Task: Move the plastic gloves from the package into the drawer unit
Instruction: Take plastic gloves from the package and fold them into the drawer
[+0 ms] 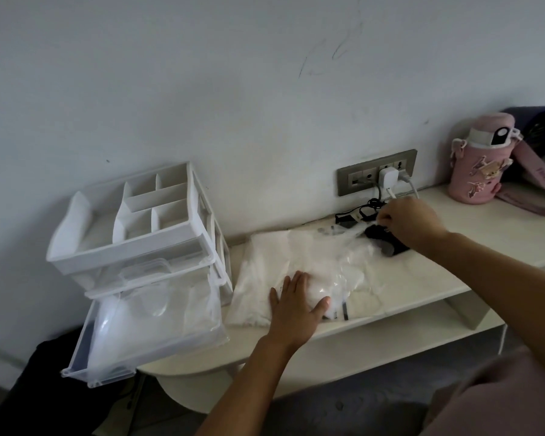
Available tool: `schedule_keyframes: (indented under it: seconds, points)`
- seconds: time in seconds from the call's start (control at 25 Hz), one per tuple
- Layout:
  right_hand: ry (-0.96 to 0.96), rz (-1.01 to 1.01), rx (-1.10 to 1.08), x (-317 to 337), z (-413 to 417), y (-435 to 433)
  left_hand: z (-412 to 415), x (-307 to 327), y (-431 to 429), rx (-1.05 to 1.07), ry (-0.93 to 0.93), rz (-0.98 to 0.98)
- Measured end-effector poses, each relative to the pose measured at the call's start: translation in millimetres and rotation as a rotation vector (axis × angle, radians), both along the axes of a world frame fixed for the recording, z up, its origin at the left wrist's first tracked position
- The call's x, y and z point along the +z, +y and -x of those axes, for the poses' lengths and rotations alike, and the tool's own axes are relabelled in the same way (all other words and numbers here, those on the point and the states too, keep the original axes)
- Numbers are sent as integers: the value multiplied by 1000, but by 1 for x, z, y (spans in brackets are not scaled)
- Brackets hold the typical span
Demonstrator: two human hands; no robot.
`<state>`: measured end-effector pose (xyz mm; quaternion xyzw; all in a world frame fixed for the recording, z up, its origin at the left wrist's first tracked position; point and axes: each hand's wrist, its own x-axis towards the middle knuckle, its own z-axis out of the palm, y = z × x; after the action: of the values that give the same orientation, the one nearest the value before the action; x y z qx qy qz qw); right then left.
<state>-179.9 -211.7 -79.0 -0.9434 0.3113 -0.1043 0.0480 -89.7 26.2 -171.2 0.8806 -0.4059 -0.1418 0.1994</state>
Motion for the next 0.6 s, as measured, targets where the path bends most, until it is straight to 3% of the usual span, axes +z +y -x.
schedule_keyframes:
  seconds: [0.12,0.24,0.32,0.44,0.6]
  points:
    - [-451,-66,-56,28,10,3,0,1,-1,17,0,-8]
    - [-895,-489,-63,47,16,13,1,9,-4,39,41,-8]
    - [-989,-774,19,52,15,22,2,22,-8,82,193,127]
    - [-1001,-953,150,58,15,35,3,46,-18,133,538,404]
    - [-1184,-1305,287,83,20,59,-1,54,-34,167,970,598]
